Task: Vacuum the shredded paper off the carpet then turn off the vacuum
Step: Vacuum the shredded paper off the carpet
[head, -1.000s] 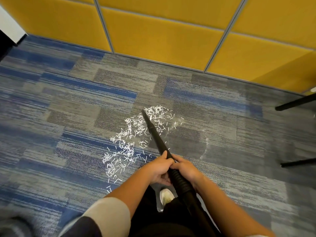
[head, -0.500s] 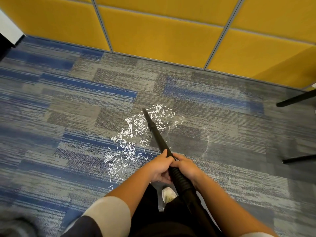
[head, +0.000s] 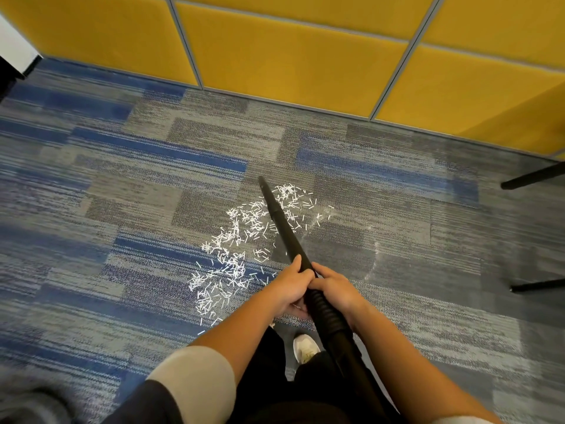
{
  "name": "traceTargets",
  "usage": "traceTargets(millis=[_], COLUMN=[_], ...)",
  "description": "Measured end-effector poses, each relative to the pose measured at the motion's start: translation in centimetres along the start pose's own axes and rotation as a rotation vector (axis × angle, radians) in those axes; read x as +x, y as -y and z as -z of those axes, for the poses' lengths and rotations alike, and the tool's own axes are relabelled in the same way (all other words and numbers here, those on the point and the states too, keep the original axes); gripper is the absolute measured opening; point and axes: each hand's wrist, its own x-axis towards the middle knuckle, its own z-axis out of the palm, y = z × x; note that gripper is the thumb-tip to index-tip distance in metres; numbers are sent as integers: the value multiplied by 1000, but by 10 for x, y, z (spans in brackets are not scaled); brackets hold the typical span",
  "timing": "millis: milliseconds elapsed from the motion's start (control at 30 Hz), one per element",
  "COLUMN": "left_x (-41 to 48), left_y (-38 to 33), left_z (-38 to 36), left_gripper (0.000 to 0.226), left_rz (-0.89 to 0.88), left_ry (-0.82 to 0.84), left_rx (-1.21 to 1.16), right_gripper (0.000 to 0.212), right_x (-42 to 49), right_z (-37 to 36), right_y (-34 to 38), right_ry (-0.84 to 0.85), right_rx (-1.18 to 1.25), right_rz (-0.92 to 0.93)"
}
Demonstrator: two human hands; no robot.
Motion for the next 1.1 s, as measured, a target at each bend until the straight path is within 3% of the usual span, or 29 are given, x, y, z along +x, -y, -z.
traceTargets(millis=[233,467,1100], left_x=[1,9,12], left_y=[5,-2,-9], left_z=[6,-6,0], left_gripper=[54,64,65], left_rz=[50,58,51], left_ry=[18,43,73], left_rx=[-11,0,-2], right_gripper=[55,55,27], right_x=[3,-5,-1], right_z=[-9,4,6], right_y=[-4,-2,6], right_ry=[40,-18,-49], right_rx=[24,55,-3], right_rz=[-55,-51,-66])
